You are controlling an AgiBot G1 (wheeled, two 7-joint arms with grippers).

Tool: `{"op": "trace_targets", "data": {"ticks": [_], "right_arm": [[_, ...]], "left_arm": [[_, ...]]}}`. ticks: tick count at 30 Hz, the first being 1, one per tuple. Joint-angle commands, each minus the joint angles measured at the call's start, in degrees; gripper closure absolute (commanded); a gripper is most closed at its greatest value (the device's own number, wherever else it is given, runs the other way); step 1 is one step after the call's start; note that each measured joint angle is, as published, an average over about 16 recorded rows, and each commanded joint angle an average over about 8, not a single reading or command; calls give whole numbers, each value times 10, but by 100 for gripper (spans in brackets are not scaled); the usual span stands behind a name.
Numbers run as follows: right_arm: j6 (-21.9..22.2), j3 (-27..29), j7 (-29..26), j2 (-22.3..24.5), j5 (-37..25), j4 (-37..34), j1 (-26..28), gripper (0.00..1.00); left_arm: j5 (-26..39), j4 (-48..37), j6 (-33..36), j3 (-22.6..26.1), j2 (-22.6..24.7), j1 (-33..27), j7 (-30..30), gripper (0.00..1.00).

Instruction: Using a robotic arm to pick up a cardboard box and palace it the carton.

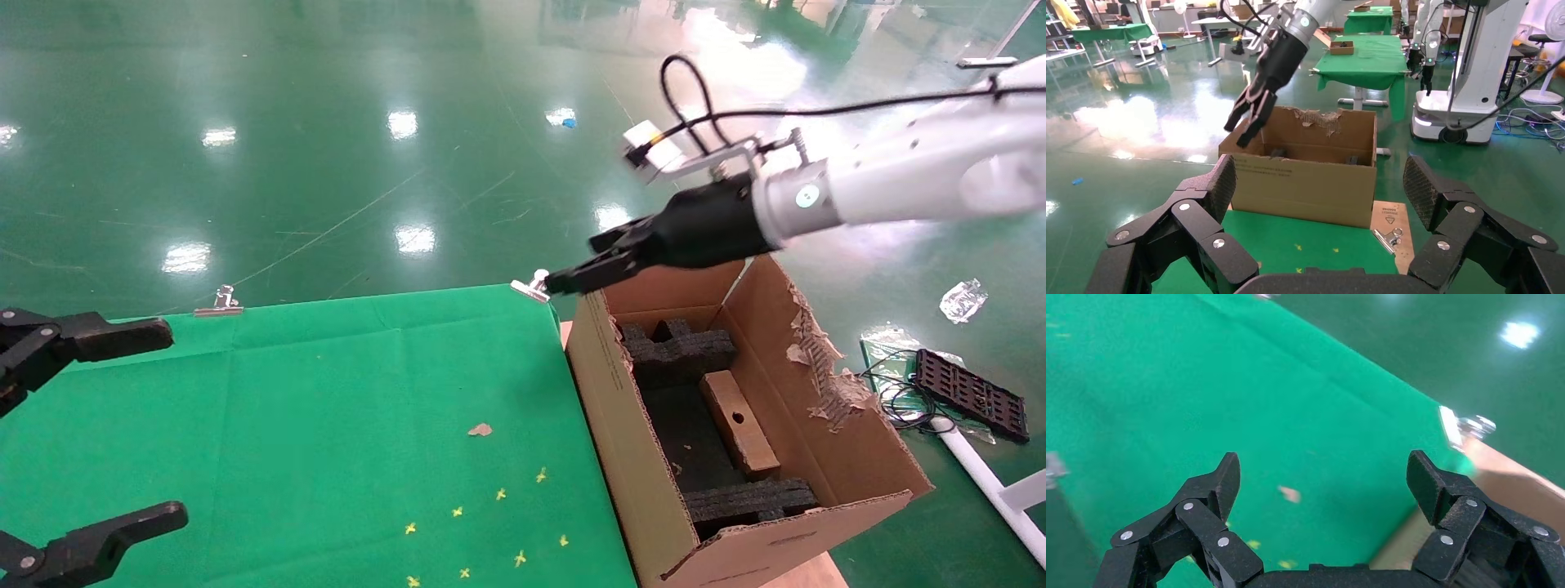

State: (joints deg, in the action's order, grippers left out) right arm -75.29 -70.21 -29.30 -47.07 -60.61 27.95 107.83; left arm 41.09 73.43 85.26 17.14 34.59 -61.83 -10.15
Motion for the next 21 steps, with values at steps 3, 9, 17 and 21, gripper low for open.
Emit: {"op": "trace_targets", "data": {"ticks": [3,9,17,21], "right_arm": [[-10,54,19,12,19,46,-47,0],[-26,136,47,30,47,115,-116,0],[-47,245,84,54,85,206,-209,0],[-57,299,102,66,103,251,-255,0]], "left_arm": [[0,0,0,0,0,0,0,0],[0,0,0,0,0,0,0,0],[0,0,0,1,0,0,0,0],[0,0,0,1,0,0,0,0]]}}
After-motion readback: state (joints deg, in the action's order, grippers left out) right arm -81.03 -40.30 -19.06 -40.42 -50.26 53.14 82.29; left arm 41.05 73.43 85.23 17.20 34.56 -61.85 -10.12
